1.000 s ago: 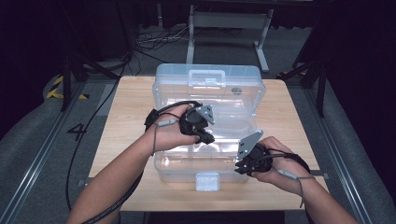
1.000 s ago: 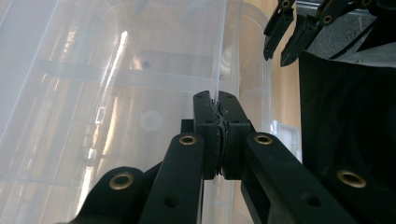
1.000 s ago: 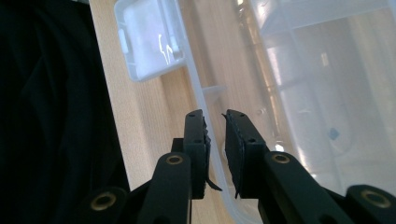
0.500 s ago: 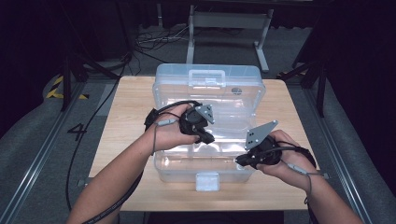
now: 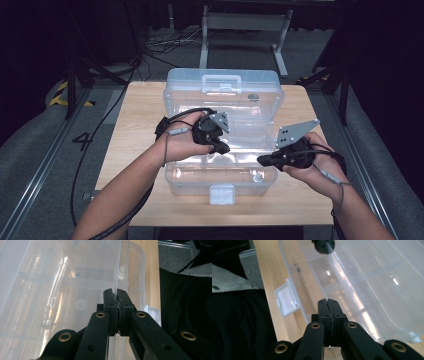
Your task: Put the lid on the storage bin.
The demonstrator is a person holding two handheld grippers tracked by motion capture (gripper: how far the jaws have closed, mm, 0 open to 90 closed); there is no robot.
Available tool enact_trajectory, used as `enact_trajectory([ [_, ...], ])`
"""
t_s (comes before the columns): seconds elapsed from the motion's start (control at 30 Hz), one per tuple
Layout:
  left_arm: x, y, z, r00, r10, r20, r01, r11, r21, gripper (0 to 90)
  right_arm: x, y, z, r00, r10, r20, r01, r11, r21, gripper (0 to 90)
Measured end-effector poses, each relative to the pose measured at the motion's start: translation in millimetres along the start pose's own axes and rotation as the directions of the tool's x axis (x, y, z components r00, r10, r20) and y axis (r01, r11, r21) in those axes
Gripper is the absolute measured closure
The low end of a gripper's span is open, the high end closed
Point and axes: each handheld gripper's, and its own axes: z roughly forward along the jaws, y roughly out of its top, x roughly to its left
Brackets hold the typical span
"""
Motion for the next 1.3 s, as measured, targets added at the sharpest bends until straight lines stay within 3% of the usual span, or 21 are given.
enact_trajectory([
  [0.17,-1.5,-0.9,0.1,1.0000,-0.001,-0.006,0.001,1.0000,-0.001,87.9,-6.1,-2.0,-4.7,0.9990,0.038,0.024,-0.036,0.998,-0.059,90.0],
  [0.47,-3.8,-2.1,0.9,1.0000,0.002,-0.007,-0.002,1.0000,0.000,87.8,-19.9,-8.6,-10.6,0.9916,0.112,0.066,-0.101,0.983,-0.152,90.0],
  [0.67,-5.8,-3.3,1.3,0.9999,0.000,-0.013,0.000,1.0000,0.001,87.7,-29.6,-14.3,-14.4,0.9830,0.164,0.083,-0.143,0.966,-0.214,90.0],
  [0.83,-7.7,-3.0,1.7,0.9998,0.003,-0.017,-0.003,1.0000,0.009,87.8,-33.6,-14.6,-19.1,0.9732,0.199,0.115,-0.160,0.946,-0.282,90.0],
  [1.03,-9.0,-4.7,2.2,0.9998,0.002,-0.019,-0.002,1.0000,0.005,87.7,-37.7,-15.5,-19.6,0.9655,0.228,0.125,-0.182,0.935,-0.303,90.0],
  [1.3,-11.6,-6.1,3.8,0.9998,0.002,-0.020,-0.002,1.0000,0.004,87.8,-46.8,-18.4,-21.7,0.9519,0.277,0.130,-0.217,0.910,-0.353,90.0],
])
